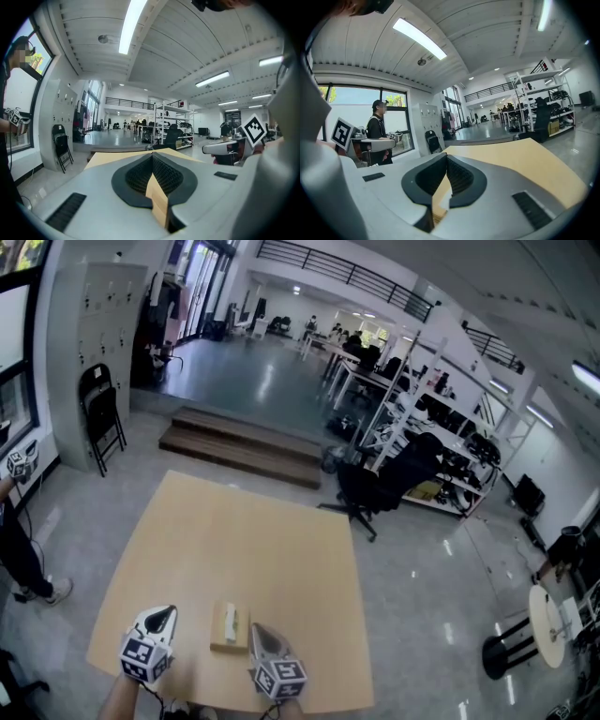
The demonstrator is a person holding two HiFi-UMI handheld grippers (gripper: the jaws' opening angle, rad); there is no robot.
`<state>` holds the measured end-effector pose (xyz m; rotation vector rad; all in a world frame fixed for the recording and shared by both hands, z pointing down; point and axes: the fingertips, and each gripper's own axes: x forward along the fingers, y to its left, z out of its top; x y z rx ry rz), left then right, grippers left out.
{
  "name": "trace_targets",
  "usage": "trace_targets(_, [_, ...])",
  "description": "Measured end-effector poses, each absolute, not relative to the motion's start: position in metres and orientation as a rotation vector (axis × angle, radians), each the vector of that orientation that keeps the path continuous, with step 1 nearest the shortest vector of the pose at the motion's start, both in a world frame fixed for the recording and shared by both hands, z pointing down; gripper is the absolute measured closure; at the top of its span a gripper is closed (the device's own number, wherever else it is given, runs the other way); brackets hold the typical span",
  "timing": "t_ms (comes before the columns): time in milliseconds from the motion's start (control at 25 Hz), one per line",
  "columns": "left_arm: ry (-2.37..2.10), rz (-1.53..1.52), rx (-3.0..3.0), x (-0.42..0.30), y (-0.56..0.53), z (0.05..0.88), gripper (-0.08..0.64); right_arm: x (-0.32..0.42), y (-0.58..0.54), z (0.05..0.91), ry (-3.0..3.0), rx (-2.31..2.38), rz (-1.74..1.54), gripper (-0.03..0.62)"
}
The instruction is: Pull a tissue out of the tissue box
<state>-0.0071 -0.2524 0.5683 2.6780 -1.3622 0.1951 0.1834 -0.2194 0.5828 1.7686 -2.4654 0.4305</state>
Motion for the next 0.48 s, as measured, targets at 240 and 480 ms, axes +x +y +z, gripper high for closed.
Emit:
trace_targets(240, [-1.332, 0.201, 2.686, -0.005, -0.266, 0.571, 0.554, 0.179, -0.228, 0.588, -2.44, 1.771, 0.448, 0.58])
trace_targets(480, [-1.278, 0.24, 2.674, -0.001, -0.275, 0.581, 0.554, 0.175, -0.234, 0.601, -2.413, 1.772, 0.478, 0.58])
